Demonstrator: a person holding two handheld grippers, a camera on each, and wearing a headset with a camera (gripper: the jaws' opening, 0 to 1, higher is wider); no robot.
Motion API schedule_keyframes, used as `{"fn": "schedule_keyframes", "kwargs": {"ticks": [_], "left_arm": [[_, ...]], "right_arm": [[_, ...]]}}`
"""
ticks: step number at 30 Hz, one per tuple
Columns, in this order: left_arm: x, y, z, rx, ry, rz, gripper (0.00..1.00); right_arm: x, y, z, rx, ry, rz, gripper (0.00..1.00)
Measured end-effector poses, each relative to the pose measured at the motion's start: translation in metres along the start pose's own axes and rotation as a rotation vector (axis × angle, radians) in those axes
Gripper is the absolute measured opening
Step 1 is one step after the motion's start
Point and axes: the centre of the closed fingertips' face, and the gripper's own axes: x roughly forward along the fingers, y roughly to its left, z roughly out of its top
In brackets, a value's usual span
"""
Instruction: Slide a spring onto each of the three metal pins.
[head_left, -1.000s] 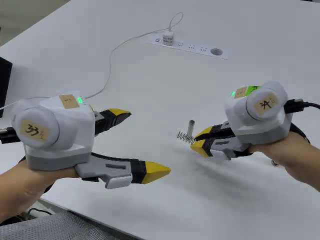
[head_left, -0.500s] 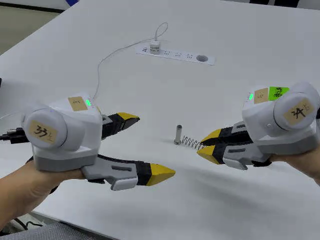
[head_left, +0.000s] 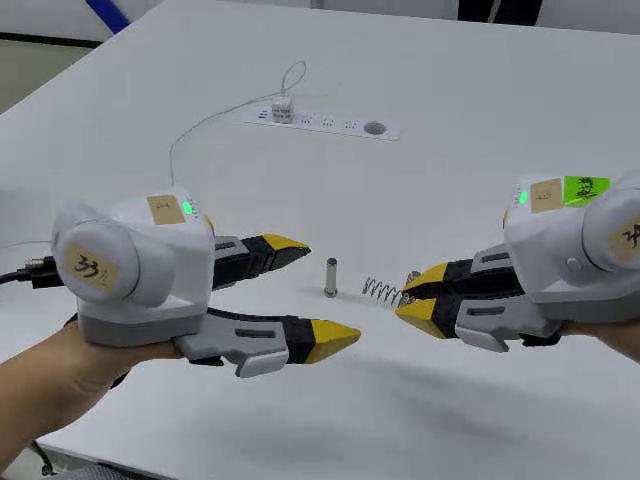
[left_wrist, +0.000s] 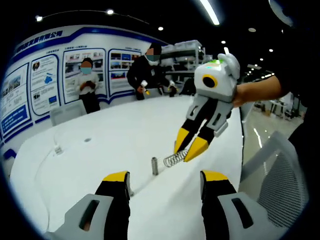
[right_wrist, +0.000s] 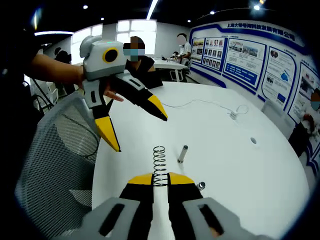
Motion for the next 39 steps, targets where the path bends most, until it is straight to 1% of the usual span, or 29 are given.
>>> {"fn": "schedule_keyframes", "kwargs": {"ticks": [2,4,5,6,7,10,13,16,20,24,26,28,30,38,39], "left_arm": [[0.003,-0.003,0.002,0.020,0.003,-0.017,0.53],[0.005,-0.006,0.004,0.027,0.003,-0.028,0.47],[0.006,-0.008,0.006,0.028,-0.003,-0.036,0.45],[0.007,-0.009,0.008,0.029,-0.010,-0.046,0.41],[0.008,-0.010,0.009,0.031,-0.013,-0.048,0.39],[0.011,-0.012,0.011,0.035,-0.014,-0.064,0.36],[0.013,-0.019,0.013,0.056,-0.009,-0.101,0.31],[0.015,-0.024,0.013,0.075,0.004,-0.125,0.30],[0.015,-0.026,0.013,0.095,0.015,-0.145,0.28],[0.016,-0.029,0.012,0.120,0.036,-0.177,0.22],[0.016,-0.030,0.012,0.132,0.042,-0.188,0.21],[0.016,-0.031,0.012,0.129,0.044,-0.196,0.20],[0.016,-0.033,0.012,0.124,0.049,-0.211,0.17],[0.016,-0.037,0.004,0.192,0.111,-0.237,0.15],[0.015,-0.038,0.003,0.192,0.120,-0.244,0.14]], "right_arm": [[-0.003,0.002,0.002,-0.008,-0.004,0.003,0.10],[-0.005,0.004,0.002,-0.011,-0.007,0.007,0.10],[-0.006,0.005,0.003,0.015,-0.011,0.020,0.10],[-0.008,0.005,0.004,0.024,-0.023,0.020,0.10],[-0.009,0.005,0.004,0.021,-0.024,0.020,0.10],[-0.010,0.007,0.003,0.009,-0.022,0.025,0.10],[-0.012,0.011,0.004,-0.003,-0.025,0.036,0.10],[-0.012,0.014,0.006,-0.020,-0.030,0.045,0.10],[-0.012,0.018,0.009,-0.037,-0.035,0.057,0.10],[-0.011,0.021,0.011,-0.058,-0.033,0.067,0.10],[-0.011,0.022,0.012,-0.065,-0.036,0.073,0.10],[-0.010,0.023,0.012,-0.071,-0.034,0.078,0.10],[-0.010,0.024,0.013,-0.083,-0.029,0.082,0.10],[-0.009,0.029,0.012,-0.121,-0.011,0.104,0.10],[-0.009,0.030,0.013,-0.127,-0.010,0.110,0.10]]}}
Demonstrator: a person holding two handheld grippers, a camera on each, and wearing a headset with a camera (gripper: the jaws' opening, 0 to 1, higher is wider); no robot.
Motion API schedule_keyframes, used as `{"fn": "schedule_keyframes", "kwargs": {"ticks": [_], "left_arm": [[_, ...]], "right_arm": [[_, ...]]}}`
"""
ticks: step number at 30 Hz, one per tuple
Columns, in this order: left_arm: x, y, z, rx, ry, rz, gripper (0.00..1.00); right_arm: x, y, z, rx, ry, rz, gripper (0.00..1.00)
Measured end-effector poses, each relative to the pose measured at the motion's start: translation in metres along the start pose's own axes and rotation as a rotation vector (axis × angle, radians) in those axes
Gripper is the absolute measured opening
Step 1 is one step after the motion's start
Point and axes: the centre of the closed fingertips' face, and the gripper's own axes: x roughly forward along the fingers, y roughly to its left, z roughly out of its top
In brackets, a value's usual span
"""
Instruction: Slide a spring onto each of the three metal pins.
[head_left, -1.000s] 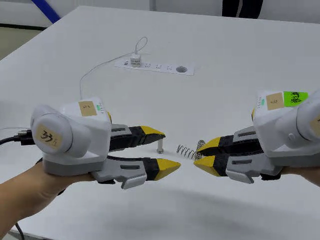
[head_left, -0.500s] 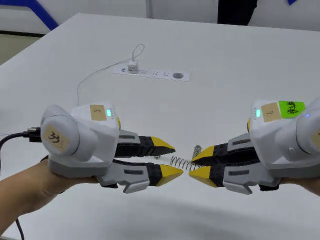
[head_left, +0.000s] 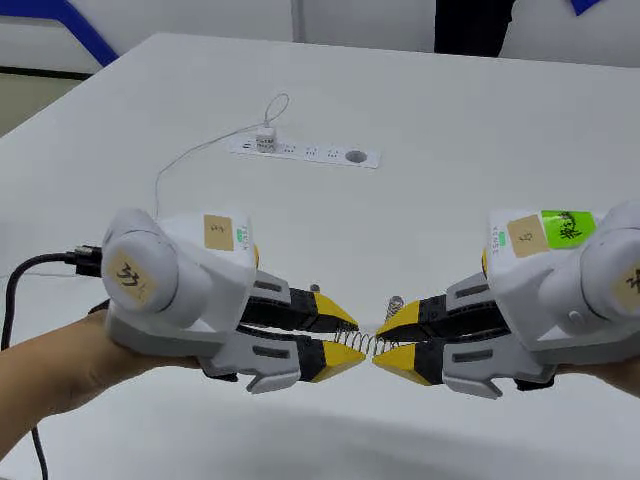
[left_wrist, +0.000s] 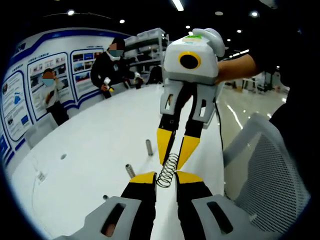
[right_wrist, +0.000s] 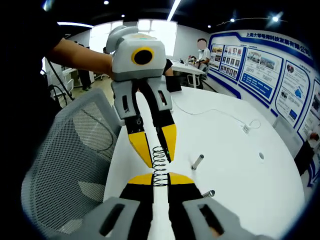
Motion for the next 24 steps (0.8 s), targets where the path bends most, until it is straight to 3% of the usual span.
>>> {"fn": "schedule_keyframes", "kwargs": {"ticks": [5,6,7,9,24], "left_arm": [[-0.0017,-0.0027,-0.0028,0.034,0.009,0.000,0.13],[-0.0018,-0.0041,-0.0031,0.050,0.010,-0.005,0.12],[-0.0025,-0.0034,-0.0048,0.108,0.023,-0.001,0.10],[-0.0015,-0.0057,-0.0030,0.096,0.013,-0.002,0.10],[-0.0021,-0.0034,-0.0011,0.124,0.005,0.003,0.10]], "right_arm": [[0.0014,0.0022,0.0011,-0.029,0.006,0.021,0.10],[0.0014,0.0019,0.0007,-0.038,0.009,0.021,0.10],[0.0010,-0.0017,-0.0016,-0.076,0.025,0.006,0.10],[0.0016,0.0014,-0.0005,-0.062,0.019,0.025,0.10],[0.0008,-0.0003,0.0003,-0.072,0.007,0.023,0.11]]}}
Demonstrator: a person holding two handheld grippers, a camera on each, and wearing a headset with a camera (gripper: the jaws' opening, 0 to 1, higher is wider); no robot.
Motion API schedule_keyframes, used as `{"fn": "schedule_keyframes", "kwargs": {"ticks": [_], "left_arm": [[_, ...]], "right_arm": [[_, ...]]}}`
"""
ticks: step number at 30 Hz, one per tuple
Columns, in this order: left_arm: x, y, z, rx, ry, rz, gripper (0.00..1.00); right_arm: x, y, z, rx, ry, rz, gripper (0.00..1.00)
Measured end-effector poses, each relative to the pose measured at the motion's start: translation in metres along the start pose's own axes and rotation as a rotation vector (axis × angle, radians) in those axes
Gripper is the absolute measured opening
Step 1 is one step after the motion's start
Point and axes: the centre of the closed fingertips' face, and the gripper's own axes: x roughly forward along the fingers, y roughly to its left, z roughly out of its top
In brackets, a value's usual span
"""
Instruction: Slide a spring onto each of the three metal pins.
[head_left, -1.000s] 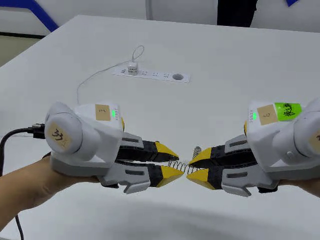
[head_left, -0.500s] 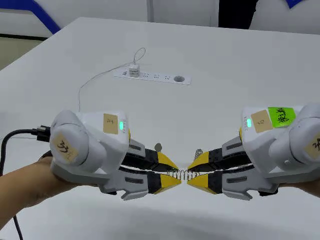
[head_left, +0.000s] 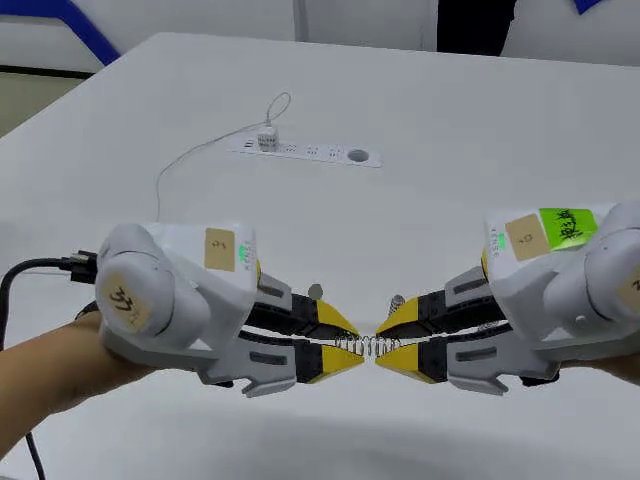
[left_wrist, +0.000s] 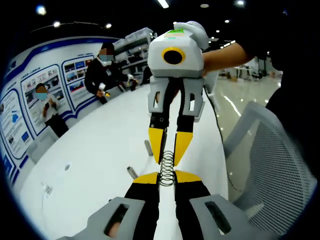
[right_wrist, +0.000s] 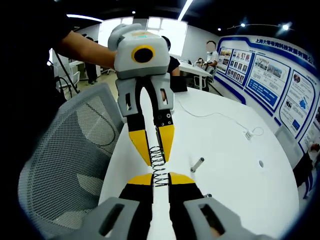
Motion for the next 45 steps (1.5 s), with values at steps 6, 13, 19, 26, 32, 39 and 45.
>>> {"fn": "schedule_keyframes", "kwargs": {"ticks": [6,13,19,26,32,39,45], "left_arm": [[-0.002,-0.001,0.001,0.003,-0.008,-0.001,0.10],[-0.002,-0.002,0.004,0.009,-0.018,-0.005,0.10],[-0.003,-0.001,0.004,0.005,-0.020,-0.002,0.10],[-0.005,0.001,-0.002,0.025,0.006,0.014,0.10],[-0.007,0.004,-0.004,0.019,0.010,0.031,0.10],[-0.007,0.003,-0.004,0.026,0.012,0.032,0.10],[-0.006,0.002,-0.002,0.029,0.006,0.032,0.10]], "right_arm": [[-0.001,-0.002,0.000,0.030,-0.015,0.008,0.13],[0.000,-0.002,-0.006,0.053,-0.006,0.031,0.15],[-0.002,-0.001,-0.003,0.065,-0.026,0.042,0.10],[-0.005,-0.002,0.012,0.087,-0.079,0.057,0.10],[-0.006,-0.001,0.020,0.099,-0.099,0.065,0.10],[-0.008,0.001,0.033,0.151,-0.153,0.095,0.10],[-0.010,0.000,0.044,0.209,-0.220,0.093,0.10]]}}
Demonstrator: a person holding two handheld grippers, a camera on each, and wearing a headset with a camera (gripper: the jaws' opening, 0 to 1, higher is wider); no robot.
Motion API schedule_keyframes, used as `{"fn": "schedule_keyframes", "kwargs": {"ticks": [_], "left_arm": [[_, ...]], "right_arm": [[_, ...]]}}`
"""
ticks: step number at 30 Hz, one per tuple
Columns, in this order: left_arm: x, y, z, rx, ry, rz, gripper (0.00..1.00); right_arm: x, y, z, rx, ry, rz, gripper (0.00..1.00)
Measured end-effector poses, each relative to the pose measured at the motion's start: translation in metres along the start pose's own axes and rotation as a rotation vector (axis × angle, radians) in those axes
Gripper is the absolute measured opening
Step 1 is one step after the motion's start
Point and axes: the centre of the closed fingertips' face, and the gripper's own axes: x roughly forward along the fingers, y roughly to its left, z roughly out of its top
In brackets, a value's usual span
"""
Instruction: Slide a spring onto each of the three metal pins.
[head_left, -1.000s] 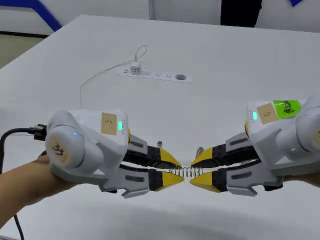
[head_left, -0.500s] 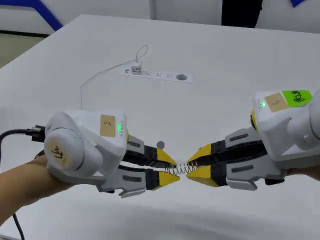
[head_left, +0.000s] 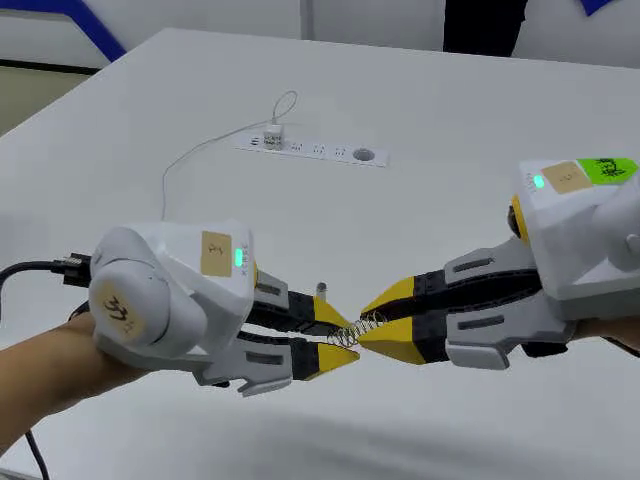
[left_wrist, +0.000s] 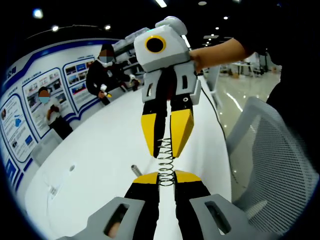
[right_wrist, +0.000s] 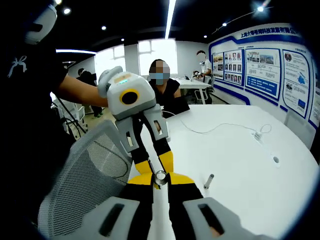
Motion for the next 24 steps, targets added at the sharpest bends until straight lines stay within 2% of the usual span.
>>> {"fn": "schedule_keyframes", "kwargs": {"ticks": [4,8,12,19,21,24], "left_arm": [[0.003,0.000,0.002,-0.010,-0.007,-0.003,0.10],[0.002,0.002,0.005,-0.042,-0.034,0.009,0.10],[0.000,0.003,0.004,-0.056,-0.036,0.012,0.10],[-0.005,0.008,0.000,-0.087,-0.039,0.051,0.11],[-0.006,0.007,-0.004,-0.123,-0.027,0.048,0.12],[-0.009,0.009,-0.006,-0.144,-0.029,0.059,0.19]], "right_arm": [[0.000,-0.001,0.004,0.033,-0.028,-0.002,0.10],[0.000,-0.002,0.008,0.047,-0.047,-0.008,0.10],[0.002,-0.003,0.009,0.060,-0.049,-0.010,0.10],[0.007,-0.007,0.013,0.065,-0.039,-0.025,0.10],[0.009,-0.007,0.014,0.060,-0.033,-0.023,0.10],[0.010,-0.008,0.015,0.057,-0.028,-0.024,0.10]]}}
